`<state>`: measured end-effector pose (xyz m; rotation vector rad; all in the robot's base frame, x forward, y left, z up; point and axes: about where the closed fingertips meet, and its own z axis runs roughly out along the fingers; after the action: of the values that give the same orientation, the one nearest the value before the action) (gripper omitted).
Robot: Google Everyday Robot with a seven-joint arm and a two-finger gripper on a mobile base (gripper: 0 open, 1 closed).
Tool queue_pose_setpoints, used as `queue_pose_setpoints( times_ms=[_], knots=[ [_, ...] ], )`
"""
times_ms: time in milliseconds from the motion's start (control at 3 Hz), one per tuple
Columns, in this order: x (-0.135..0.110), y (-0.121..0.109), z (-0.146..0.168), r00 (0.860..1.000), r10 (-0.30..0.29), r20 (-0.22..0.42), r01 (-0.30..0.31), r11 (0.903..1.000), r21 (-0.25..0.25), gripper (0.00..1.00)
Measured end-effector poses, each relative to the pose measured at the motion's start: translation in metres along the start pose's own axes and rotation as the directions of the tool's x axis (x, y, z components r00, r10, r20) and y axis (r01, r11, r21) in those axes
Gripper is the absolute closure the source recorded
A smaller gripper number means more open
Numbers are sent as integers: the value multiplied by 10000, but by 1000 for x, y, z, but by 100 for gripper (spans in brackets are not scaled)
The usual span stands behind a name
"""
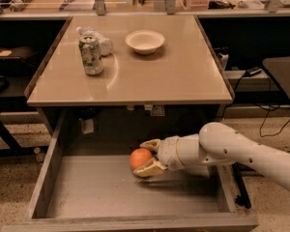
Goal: Pick orange from top drawer and place on counter
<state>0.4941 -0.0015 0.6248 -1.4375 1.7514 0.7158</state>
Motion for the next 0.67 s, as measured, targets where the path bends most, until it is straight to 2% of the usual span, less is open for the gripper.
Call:
queue_pose_setpoints(
  times_ms=[667],
  knots=[
    [0,0,0,10000,0,0,0,10000,-1,88]
  ],
)
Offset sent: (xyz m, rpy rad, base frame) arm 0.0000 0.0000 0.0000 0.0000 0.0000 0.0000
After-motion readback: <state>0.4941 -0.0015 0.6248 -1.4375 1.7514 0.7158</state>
